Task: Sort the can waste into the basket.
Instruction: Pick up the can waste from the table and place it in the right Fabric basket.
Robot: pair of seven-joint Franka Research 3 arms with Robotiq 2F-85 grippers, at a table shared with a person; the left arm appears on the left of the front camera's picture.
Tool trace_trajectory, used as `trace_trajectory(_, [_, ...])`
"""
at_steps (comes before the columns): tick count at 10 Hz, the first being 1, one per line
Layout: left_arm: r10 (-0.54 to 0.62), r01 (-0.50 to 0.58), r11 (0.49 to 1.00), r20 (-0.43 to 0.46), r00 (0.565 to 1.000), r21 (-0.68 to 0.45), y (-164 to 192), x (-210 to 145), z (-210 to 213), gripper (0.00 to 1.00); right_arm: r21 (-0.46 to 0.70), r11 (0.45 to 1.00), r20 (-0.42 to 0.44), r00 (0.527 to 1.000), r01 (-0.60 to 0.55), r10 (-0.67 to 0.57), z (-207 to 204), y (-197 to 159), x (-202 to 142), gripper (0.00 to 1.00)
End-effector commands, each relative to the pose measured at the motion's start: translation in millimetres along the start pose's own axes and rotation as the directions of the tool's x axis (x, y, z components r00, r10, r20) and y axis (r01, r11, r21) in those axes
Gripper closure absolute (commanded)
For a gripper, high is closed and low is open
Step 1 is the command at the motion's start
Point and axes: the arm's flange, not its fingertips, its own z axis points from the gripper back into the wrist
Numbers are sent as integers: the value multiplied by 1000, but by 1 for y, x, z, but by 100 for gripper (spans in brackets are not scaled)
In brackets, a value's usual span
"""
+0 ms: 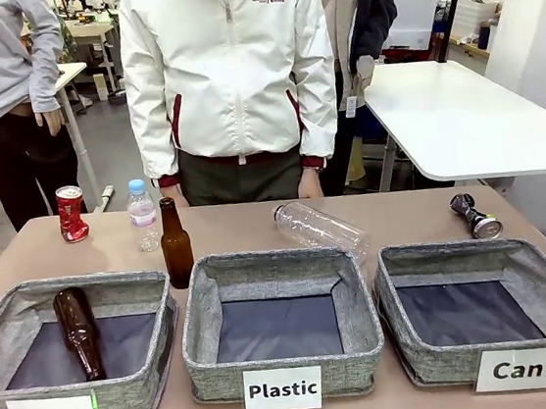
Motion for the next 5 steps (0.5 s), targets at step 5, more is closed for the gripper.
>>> trace_trajectory(5, [-319, 314, 935, 2, 948, 163, 19, 13, -114, 0, 17, 1000, 16, 1000, -27, 26, 1, 0, 3, 0])
